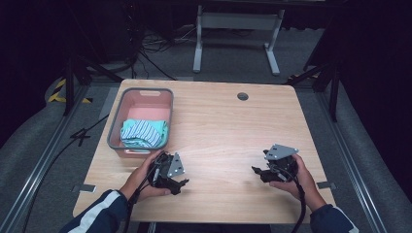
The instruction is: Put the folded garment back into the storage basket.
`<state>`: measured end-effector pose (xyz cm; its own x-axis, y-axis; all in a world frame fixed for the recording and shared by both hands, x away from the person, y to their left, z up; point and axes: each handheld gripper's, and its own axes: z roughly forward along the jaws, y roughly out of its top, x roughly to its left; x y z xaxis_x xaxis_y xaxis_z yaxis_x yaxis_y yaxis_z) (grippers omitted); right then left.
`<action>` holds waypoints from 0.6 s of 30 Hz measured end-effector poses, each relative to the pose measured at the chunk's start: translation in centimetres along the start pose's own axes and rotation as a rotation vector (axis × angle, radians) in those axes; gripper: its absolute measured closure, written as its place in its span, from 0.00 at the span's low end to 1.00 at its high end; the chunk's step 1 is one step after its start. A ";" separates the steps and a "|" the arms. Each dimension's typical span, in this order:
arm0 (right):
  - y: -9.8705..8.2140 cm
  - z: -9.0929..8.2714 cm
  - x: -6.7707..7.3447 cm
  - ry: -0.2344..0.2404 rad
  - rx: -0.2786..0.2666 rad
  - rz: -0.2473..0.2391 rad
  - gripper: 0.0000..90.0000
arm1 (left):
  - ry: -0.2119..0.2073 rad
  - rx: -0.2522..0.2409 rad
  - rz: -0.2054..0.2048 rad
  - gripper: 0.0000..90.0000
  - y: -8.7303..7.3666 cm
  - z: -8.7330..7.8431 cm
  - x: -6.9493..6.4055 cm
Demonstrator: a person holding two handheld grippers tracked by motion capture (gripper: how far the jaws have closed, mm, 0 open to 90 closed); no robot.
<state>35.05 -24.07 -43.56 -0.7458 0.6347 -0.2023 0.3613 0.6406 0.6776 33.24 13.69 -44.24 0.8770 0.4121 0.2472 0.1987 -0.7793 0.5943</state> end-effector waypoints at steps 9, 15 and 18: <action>-4.4 0.2 -0.4 0.029 -0.006 0.109 0.28 | -0.083 -0.007 -0.061 0.20 -1.9 1.2 0.6; -6.4 0.7 -0.9 0.055 -0.020 0.185 0.21 | -0.196 -0.032 -0.131 0.20 -3.2 2.2 1.1; -6.8 0.6 -1.3 0.046 -0.033 0.193 0.17 | -0.197 -0.056 -0.170 0.16 -3.5 2.5 1.2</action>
<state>33.87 -28.96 -48.36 -0.6893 0.7237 -0.0344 0.4821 0.4937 0.7238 34.70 15.72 -47.95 0.9023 0.4311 -0.0103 0.3310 -0.6772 0.6571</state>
